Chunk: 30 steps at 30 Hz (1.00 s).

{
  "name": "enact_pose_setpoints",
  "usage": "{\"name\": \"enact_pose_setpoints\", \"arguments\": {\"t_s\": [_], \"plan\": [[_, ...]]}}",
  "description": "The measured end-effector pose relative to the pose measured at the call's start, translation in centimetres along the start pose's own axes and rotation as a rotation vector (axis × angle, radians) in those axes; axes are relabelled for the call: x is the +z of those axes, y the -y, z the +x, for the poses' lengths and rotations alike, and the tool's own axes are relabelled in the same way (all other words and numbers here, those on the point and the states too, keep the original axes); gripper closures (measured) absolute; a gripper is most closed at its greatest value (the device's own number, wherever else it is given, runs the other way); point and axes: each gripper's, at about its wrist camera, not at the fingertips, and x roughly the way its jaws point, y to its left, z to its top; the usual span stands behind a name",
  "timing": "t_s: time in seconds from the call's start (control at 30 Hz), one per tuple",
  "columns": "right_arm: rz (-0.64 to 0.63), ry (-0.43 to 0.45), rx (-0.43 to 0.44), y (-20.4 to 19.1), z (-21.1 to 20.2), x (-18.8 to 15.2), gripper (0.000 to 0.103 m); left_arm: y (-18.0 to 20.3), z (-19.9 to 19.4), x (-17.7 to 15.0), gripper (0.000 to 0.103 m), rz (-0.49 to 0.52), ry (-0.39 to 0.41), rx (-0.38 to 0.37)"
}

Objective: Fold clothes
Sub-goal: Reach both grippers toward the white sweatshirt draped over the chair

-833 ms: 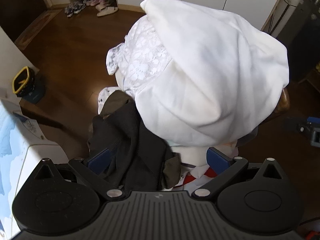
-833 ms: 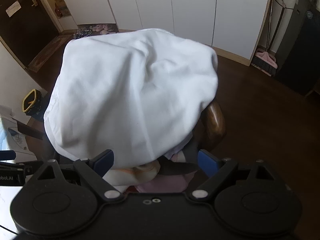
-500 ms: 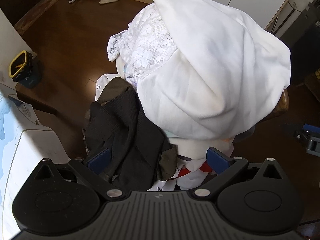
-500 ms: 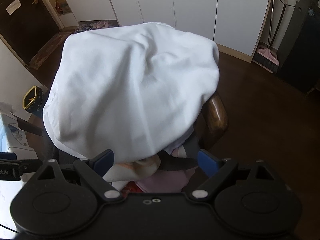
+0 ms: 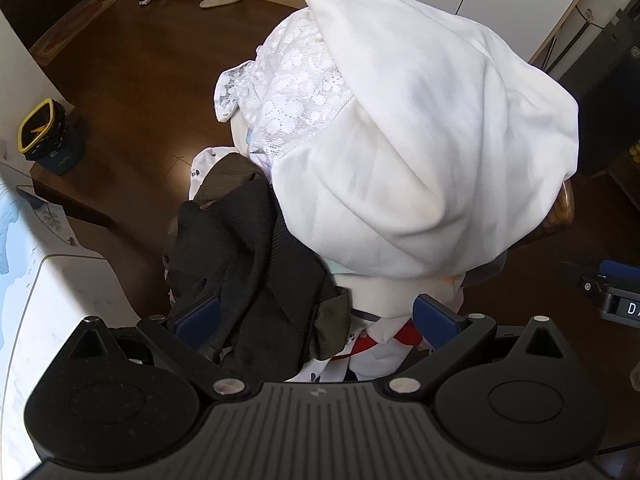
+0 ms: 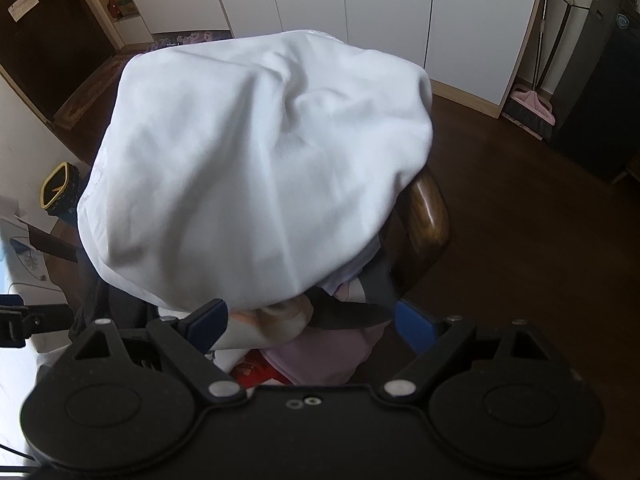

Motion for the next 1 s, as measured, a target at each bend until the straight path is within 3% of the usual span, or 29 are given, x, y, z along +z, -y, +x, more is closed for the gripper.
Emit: {"name": "enact_pose_setpoints", "arguments": {"t_s": [1.0], "plan": [[-0.031, -0.016, -0.016, 0.15, 0.50, 0.55, 0.000, 0.05, 0.49, 0.43, 0.000, -0.008, -0.006, -0.011]]}}
